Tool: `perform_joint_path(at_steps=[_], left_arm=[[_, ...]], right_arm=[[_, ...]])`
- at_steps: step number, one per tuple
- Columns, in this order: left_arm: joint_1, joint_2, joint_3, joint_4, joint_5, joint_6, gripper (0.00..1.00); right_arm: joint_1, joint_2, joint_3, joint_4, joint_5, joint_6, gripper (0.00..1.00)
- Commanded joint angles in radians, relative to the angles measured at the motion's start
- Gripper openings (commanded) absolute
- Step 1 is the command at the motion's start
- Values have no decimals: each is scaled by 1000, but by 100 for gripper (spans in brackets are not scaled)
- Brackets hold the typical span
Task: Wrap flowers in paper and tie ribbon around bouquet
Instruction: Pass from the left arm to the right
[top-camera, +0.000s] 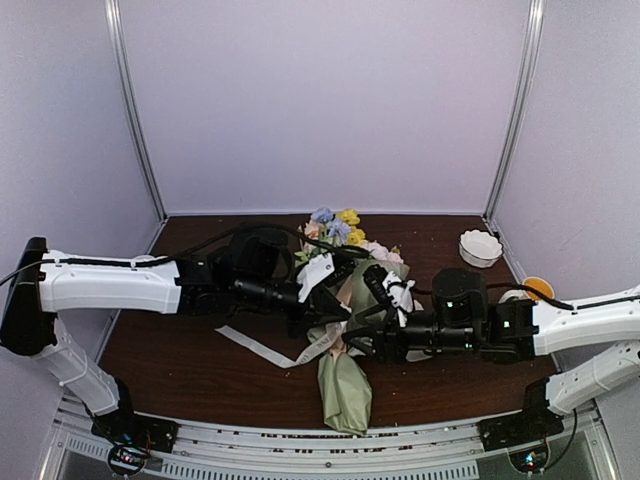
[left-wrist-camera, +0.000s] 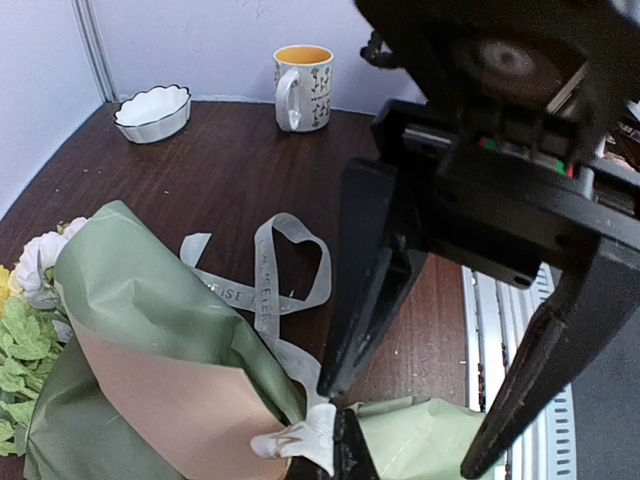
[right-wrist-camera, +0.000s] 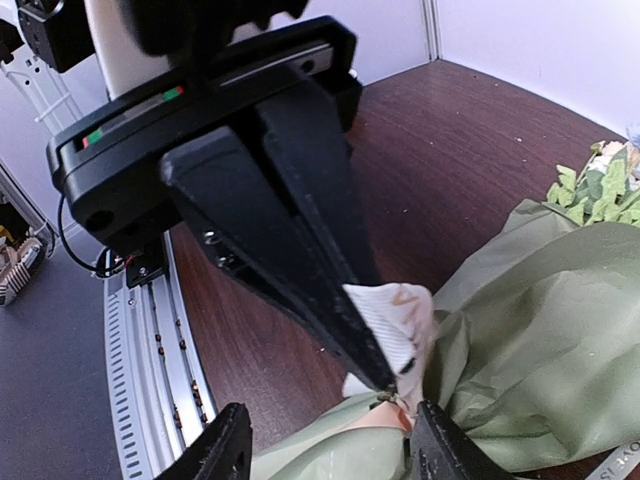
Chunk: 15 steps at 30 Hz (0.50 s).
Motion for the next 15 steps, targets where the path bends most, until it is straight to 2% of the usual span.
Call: perform_joint_path(at_steps=[1,5,10,15], left_arm=[[-2,3,-32,145,63,-63,0],[-2,-33,-85,207,76,-86,0],[-2,-34,-104,233,101,-113,0],[-2,-28,-117,258,120,-131,0]], right_arm=[[43,36,-39,147,63,21,55],[44,84,-68,227,79,20,54],[45,136,-48,241,102,-6,52],[45,141,-85,274,143,10,45]])
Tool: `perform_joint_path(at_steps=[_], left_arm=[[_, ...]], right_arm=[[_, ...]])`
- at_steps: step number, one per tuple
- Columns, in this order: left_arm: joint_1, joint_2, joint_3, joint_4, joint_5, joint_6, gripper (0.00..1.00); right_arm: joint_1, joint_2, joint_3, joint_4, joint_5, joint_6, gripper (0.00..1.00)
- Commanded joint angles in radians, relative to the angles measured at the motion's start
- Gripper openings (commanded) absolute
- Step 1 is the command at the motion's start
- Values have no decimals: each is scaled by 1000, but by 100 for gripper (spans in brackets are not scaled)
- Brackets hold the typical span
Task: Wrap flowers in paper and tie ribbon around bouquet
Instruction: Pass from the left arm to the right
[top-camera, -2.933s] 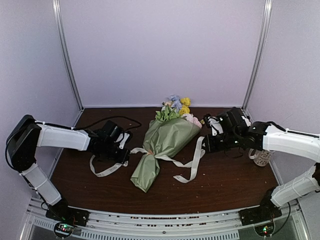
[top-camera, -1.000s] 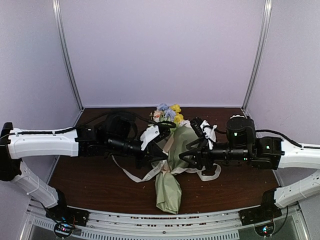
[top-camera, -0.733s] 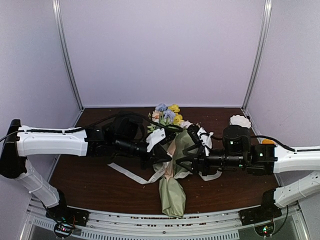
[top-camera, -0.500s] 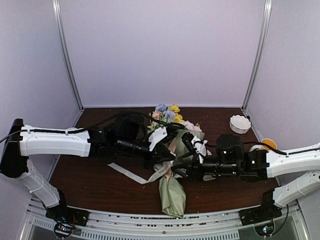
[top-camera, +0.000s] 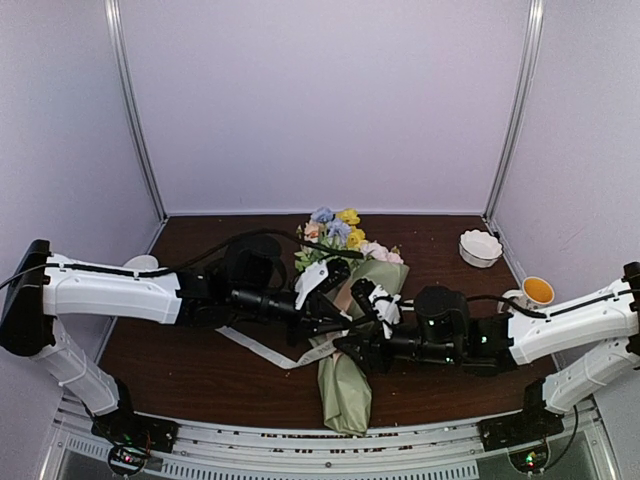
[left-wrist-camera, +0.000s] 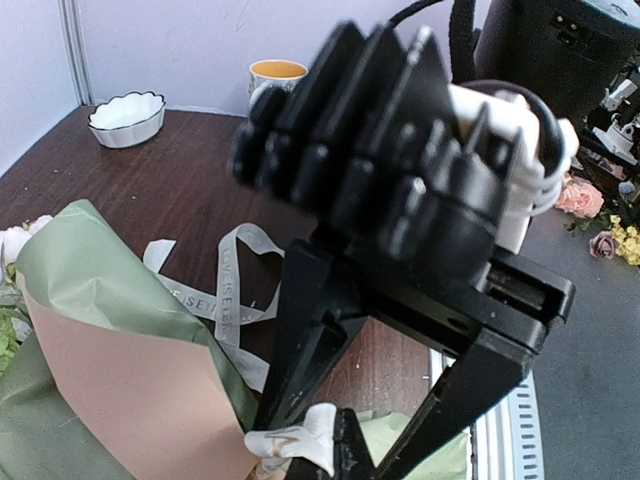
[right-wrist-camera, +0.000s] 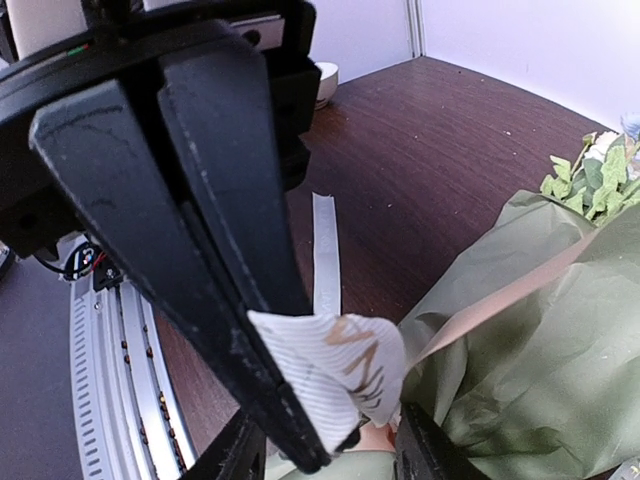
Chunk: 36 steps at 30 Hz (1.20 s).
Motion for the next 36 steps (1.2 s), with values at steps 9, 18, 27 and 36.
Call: perform_joint_path(at_steps=[9,18,27,36], left_arm=[[-2,-15,-3,77,65,-23,0],[-2,-77,-8,-108,-53,74,31],[-2,-208,-101,-146,-185,241,71],[-2,-60,-88,54,-41,388,64]], right_arm=[[-1,14,-36,88,65,11,4],[-9,-7,-52,59,66,-16,0],[-13,14,-13,-11,27,-69,0],[-14,11,-13,-21,12,-78,0]])
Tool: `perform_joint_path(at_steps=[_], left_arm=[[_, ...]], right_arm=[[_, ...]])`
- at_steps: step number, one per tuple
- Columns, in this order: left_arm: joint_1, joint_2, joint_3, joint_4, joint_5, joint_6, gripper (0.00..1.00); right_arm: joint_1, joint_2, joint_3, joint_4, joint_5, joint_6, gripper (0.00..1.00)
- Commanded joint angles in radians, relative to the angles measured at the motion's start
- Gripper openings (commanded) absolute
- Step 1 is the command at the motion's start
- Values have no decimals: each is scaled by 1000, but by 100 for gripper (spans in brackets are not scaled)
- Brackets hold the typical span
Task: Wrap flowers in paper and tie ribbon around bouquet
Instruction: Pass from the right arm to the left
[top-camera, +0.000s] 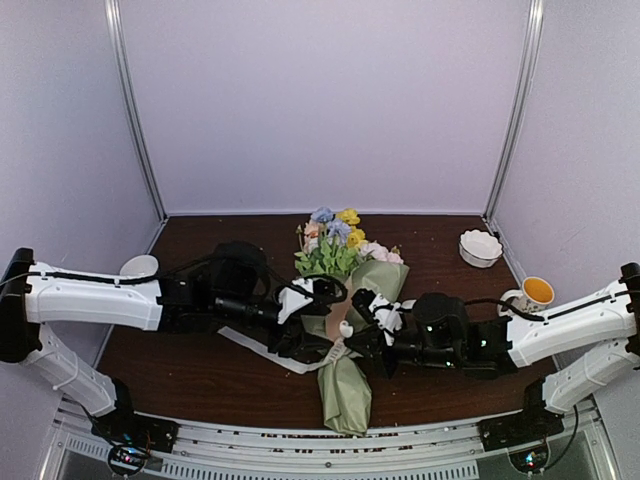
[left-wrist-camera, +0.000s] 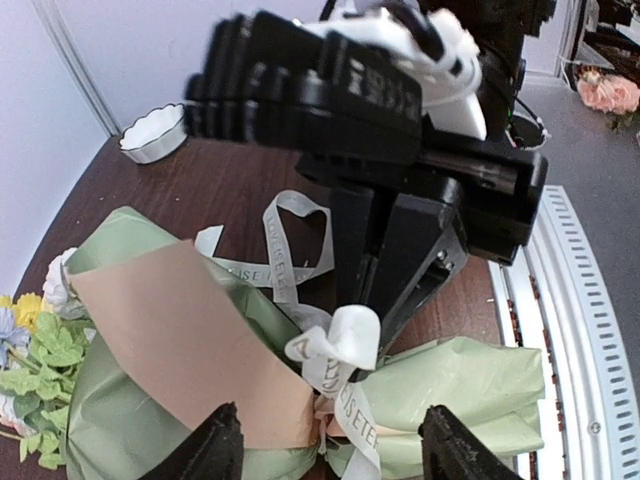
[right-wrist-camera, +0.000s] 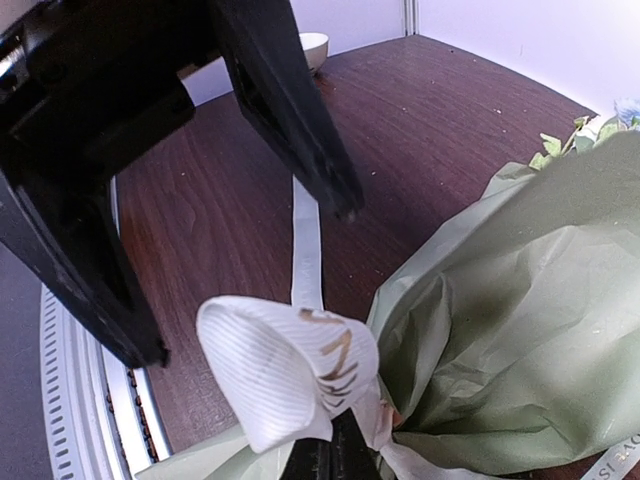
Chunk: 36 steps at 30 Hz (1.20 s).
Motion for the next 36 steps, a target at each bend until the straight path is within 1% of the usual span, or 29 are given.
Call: perform_joint_path(at_steps=[1,2,4,5,6,9,12,13,15,17,18,19,23,24,25,26,28,30,34,36], left_arm=[[-1,75,17,136,96,89,60],[-2,88,26,144,116,82,58],[-2,105,28,176,149,68,49],[-2,109,24,194,147,60,44],[-2,108,14,213,138,50,42],[-2,102,-16,260,129,38,43],[-2,107,-19,268,119,33,53],[-2,107,-20,268,113,31,54],[-2,105,-22,270,112,27,54],[-3,102,-26,276,114,24,51],[-2,102,-26,278,115,26,48],[-2,103,-27,278,115,29,43],[-2,112,-16,258,112,35,16],[-2,111,-10,246,116,35,9],[-2,111,-5,237,119,32,0],[-2,107,-2,231,123,27,0],[-2,96,-11,251,108,5,0],[-3,84,-33,277,69,-11,0],[-2,74,-60,281,50,-17,0],[-2,76,-66,280,55,-28,0]], right_arm=[[-5,3,25,-12,-10,-17,0],[-5,2,23,-10,-12,-15,0],[-4,3,20,-6,-15,-15,0],[-4,4,20,-8,-15,-16,0],[-4,6,20,-12,-13,-16,0],[-5,4,20,-15,-17,-16,0],[-5,8,19,-12,-24,-19,0],[-5,8,21,-14,-24,-21,0],[-5,9,21,-17,-25,-21,0],[-4,6,20,-14,-26,-19,0],[-5,6,18,-12,-28,-18,0],[-5,7,18,-11,-31,-19,0],[-5,4,20,-16,-29,-19,0],[-5,0,20,-19,-25,-19,2],[-4,-4,25,-33,-16,-16,7],[-4,-10,29,-55,2,-8,14],[-5,-30,41,-115,53,16,31],[-9,-62,60,-220,129,69,41],[-53,-163,123,-546,296,251,48],[-104,-201,126,-656,329,342,53]])
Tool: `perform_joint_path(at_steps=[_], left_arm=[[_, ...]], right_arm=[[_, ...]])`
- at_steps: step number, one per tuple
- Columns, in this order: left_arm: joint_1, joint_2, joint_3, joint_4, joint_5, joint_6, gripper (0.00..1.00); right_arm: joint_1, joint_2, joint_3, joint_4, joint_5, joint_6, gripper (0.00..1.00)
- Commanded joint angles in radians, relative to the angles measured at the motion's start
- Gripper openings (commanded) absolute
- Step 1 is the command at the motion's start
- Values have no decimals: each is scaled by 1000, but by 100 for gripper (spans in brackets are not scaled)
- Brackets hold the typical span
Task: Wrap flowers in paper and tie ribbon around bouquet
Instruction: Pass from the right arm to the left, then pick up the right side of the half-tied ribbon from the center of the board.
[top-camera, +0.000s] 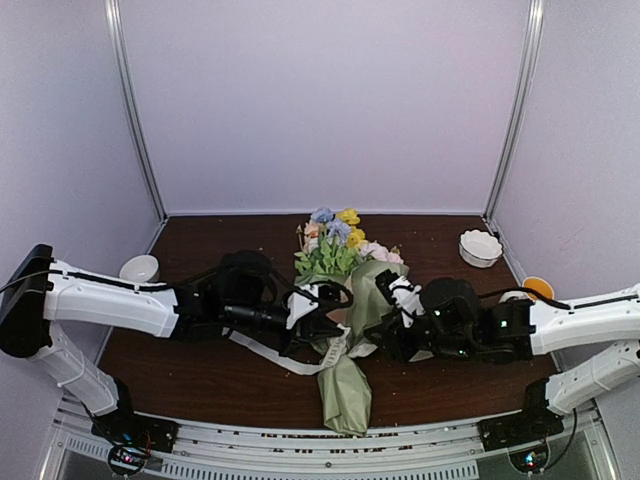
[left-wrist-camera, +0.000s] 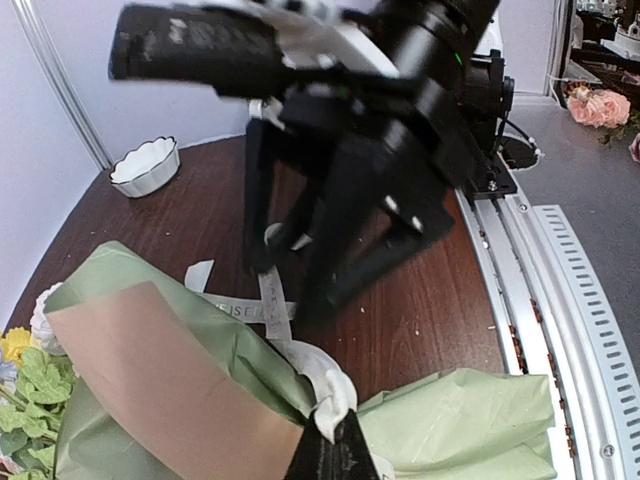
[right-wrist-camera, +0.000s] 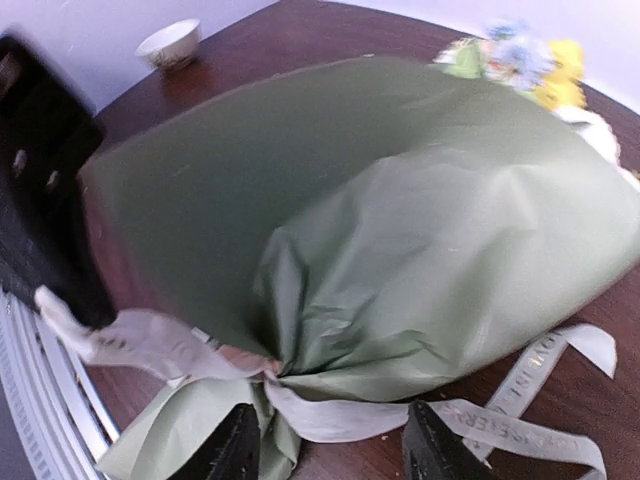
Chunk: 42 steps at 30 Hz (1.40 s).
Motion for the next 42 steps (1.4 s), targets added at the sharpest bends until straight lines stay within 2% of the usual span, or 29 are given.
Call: perform_joint_path(at_steps=[1,5,9,13,20,22,24,28,30,32,38,42], left_arm=[[-2,-23,-21,48,-13,-36,0],[-2,-33,-43,72,-5,-57,0],[-3,-33,-51,79,-19,-64,0],[-2,-42,-58,80,-17,-69,0],[-3,-55,-71,77,-6,-80,0],[-3,-58,-75,76,-8,-79,0],[-3,-58,-74,71,-7,-81,0],[-8,-67,-67,51,5,-79,0],[-12,-72,-69,48,3,-73,0],[-17,-72,-69,39,2,-72,0],[-58,-80,-64,2,-19,-49,0],[-84,-82,-73,0,-51,-48,0]], right_arm=[[-109,-94,43,-320,156,224,55],[-309,-39,60,-335,35,243,57],[-422,110,116,-291,-1,217,58],[-457,294,200,-249,-113,180,57],[-492,534,300,-239,-142,177,57],[-492,582,316,-231,-178,174,54],[-491,604,308,-208,-225,185,46],[-493,555,244,-163,-235,214,13],[-496,495,209,-163,-211,215,4],[-498,430,179,-183,-189,211,0],[-480,189,120,-294,-159,184,0],[-368,-17,156,-336,-172,132,0]])
